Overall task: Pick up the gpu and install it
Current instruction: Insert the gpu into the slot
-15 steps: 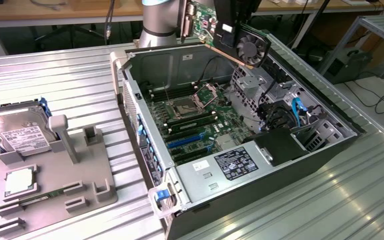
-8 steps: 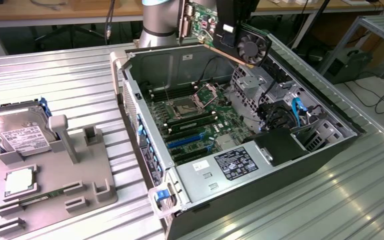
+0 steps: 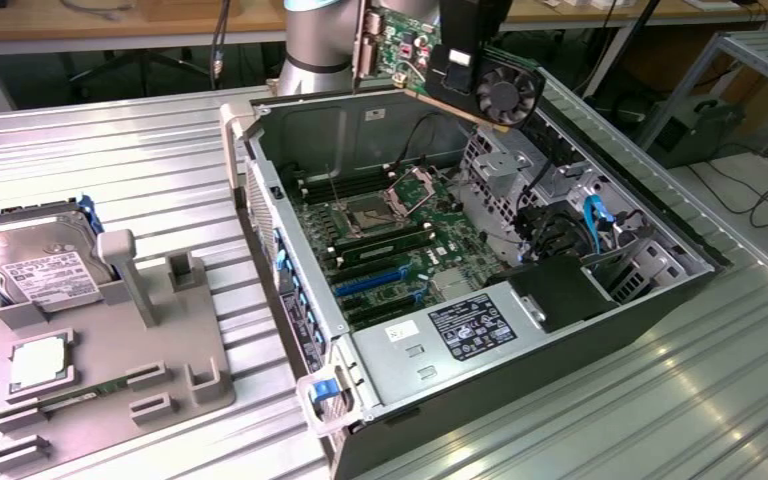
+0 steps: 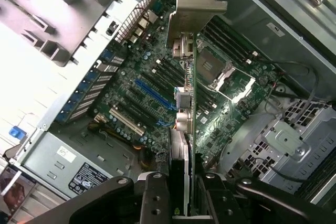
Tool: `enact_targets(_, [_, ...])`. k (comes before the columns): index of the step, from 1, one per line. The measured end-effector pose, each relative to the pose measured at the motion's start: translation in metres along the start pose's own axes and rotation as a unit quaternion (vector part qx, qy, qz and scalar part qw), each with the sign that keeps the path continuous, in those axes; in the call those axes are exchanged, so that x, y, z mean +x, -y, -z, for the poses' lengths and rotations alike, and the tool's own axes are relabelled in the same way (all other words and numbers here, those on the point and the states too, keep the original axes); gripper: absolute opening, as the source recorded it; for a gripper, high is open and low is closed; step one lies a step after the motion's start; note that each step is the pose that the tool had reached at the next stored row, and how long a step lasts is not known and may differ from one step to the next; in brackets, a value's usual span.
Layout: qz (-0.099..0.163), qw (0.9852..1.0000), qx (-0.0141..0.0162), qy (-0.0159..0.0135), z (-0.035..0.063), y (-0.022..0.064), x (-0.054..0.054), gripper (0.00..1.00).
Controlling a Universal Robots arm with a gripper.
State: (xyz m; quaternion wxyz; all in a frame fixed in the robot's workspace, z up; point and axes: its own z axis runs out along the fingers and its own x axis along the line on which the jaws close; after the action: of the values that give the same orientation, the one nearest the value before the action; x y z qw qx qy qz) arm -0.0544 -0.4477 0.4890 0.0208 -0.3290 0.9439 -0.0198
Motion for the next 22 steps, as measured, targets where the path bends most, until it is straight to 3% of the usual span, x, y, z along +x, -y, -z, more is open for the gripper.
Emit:
enact_targets(10, [0.046, 0.9989, -0.0012, 0.0024, 0.0000, 0.0000, 0.0000, 0.27])
enact_targets(20, [0.091, 0.9959, -0.0024, 0.0047, -0.0001, 0.0000, 0.0000, 0.27])
enact_targets(21, [0.117, 0.9931, -0.0031, 0.0060, -0.0001, 0.0000, 0.0000, 0.27])
enact_targets(22, [0.154, 0.9881, -0.0040, 0.0079, -0.0001, 0.0000, 0.0000, 0.27])
